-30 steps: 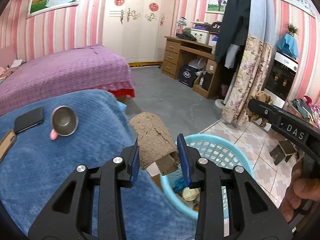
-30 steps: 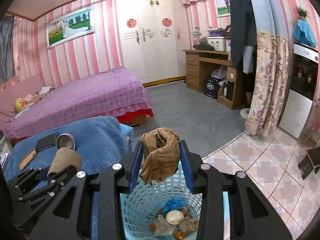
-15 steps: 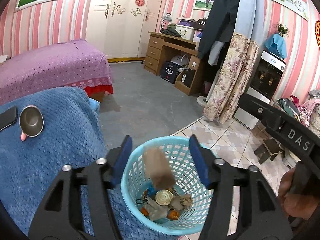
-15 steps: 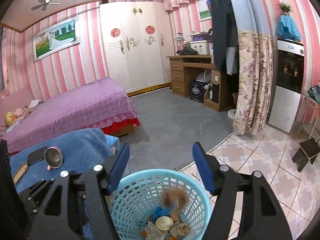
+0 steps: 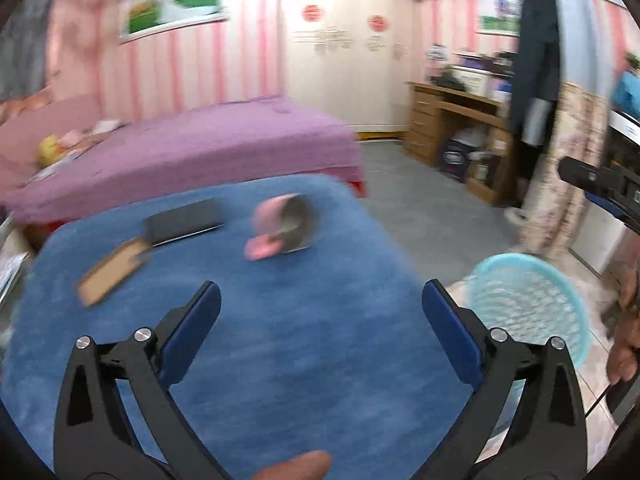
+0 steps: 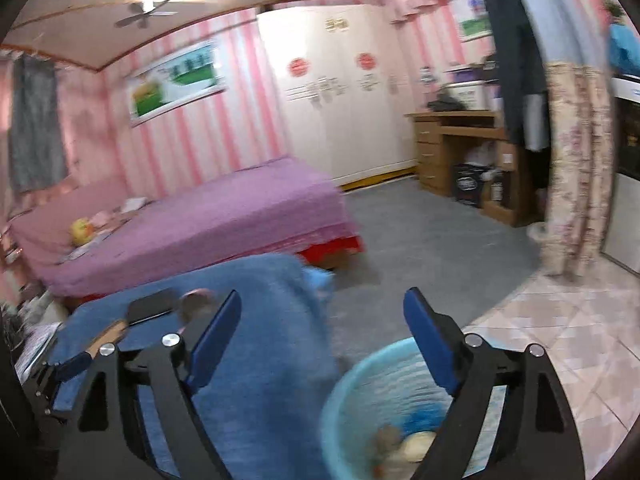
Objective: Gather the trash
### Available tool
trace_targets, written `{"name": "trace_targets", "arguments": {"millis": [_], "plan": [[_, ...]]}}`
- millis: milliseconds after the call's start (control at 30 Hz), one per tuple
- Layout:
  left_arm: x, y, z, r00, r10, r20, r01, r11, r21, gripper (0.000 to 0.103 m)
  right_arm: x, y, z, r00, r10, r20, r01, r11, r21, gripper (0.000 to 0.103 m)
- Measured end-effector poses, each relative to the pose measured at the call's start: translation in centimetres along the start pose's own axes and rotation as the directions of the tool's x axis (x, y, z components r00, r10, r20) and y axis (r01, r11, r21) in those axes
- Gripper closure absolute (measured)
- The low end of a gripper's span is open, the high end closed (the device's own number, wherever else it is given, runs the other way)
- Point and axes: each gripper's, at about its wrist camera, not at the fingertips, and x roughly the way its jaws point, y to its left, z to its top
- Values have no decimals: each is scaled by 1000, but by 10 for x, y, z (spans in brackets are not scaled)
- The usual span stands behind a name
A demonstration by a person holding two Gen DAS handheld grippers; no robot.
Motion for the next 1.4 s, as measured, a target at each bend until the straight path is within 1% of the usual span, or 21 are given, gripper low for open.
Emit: {"name": "trace_targets", "arguments": {"millis": [33,100,133,167,267,333,400,467,600,700,767,867,1000,1067,1133,1167,1333,1400], "plan": [[-3,20,-4,1000,31,-5,-31,999,-21,6,5,25,-8,999,32,-7,-32,999,-41,21],[-10,66,-13,994,112,-8,-112,991,-77,6,10,56,-19,996,79,-30,-82,990,-111,21],[-14,83,-18,991,135,-3,-134,986,-100,6,14,74,-27,992,113,-49,-119,982,-148,21],[-19,101,-23,988,153,6,-151,981,-126,6,16,87,-32,990,130,-62,-139,976,-169,21],[-31,138,-33,979,199,37,-188,963,-191,5,22,122,-48,983,152,-100,-172,958,-230,20],[-35,156,-44,978,207,38,-193,955,-226,5,26,141,-56,982,150,-117,-175,950,-257,20],[-34,169,-51,984,176,26,-164,954,-251,5,30,155,-63,979,158,-131,-189,942,-276,20],[-31,177,-56,986,165,17,-156,956,-250,5,32,169,-68,978,157,-136,-191,939,-287,20],[-36,183,-59,981,186,49,-170,959,-227,5,35,185,-76,978,165,-131,-196,941,-277,20],[-40,189,-63,980,194,48,-178,957,-228,5,37,191,-82,977,169,-132,-198,946,-256,20],[-44,192,-65,975,217,45,-202,954,-223,5,34,195,-85,976,175,-130,-203,945,-257,20],[-55,192,-64,970,237,51,-221,950,-222,5,29,198,-87,976,183,-118,-209,939,-274,20],[-77,178,-65,963,258,77,-238,950,-204,5,26,192,-86,974,190,-124,-217,940,-262,20],[-88,174,-65,961,261,93,-236,948,-214,5,27,188,-83,975,186,-121,-212,942,-259,20],[-96,174,-65,963,246,111,-215,949,-231,5,28,185,-80,977,177,-115,-202,943,-264,20],[-101,174,-65,961,246,126,-212,949,-234,5,28,183,-79,978,175,-113,-199,943,-266,20],[-118,164,-71,940,285,189,-251,950,-185,5,30,177,-77,977,180,-118,-206,938,-279,20],[-126,157,-74,929,298,219,-270,951,-150,5,30,173,-75,976,182,-115,-208,935,-285,20]]}}
